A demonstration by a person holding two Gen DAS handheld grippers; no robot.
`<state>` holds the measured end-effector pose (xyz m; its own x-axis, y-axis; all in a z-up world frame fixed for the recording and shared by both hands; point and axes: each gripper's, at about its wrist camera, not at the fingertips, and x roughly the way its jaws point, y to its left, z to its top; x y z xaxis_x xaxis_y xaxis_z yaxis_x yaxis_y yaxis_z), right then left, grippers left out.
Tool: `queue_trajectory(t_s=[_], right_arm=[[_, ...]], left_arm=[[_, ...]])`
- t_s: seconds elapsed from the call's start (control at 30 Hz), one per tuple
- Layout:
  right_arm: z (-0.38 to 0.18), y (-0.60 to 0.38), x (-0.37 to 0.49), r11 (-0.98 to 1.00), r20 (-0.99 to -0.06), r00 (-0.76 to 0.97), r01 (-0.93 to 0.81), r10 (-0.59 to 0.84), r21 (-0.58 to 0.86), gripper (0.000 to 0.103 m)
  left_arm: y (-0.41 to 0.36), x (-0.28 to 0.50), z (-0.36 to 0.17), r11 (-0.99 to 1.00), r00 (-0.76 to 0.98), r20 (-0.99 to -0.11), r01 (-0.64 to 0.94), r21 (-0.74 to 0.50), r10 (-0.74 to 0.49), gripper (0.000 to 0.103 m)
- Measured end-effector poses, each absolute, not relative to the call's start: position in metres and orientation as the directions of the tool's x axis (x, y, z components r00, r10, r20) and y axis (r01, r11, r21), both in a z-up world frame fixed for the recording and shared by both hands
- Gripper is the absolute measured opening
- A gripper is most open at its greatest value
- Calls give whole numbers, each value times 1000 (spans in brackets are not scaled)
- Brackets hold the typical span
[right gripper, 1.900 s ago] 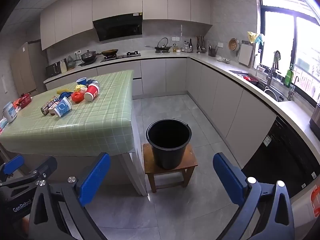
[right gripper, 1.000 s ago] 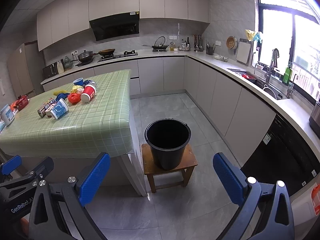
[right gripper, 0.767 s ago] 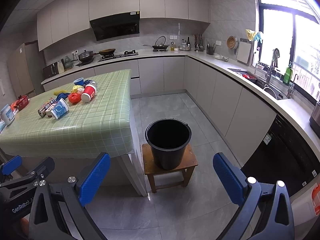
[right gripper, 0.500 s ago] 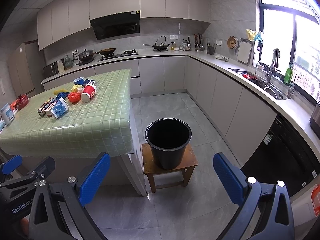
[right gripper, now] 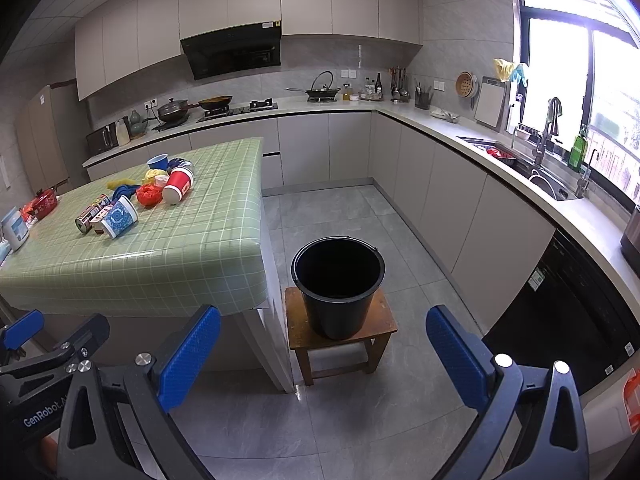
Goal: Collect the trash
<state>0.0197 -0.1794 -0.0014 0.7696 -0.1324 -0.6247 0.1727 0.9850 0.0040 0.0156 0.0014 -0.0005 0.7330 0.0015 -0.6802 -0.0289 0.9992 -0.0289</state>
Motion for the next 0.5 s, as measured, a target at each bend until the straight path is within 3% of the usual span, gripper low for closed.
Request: queue_trajectory(t_s=[0.5], right_arm=[[-1,-178,21,985,-627,768,173,-132,5,103]], left_arm=[[5,18,0,999,735,-678,-38,-29,8,103]])
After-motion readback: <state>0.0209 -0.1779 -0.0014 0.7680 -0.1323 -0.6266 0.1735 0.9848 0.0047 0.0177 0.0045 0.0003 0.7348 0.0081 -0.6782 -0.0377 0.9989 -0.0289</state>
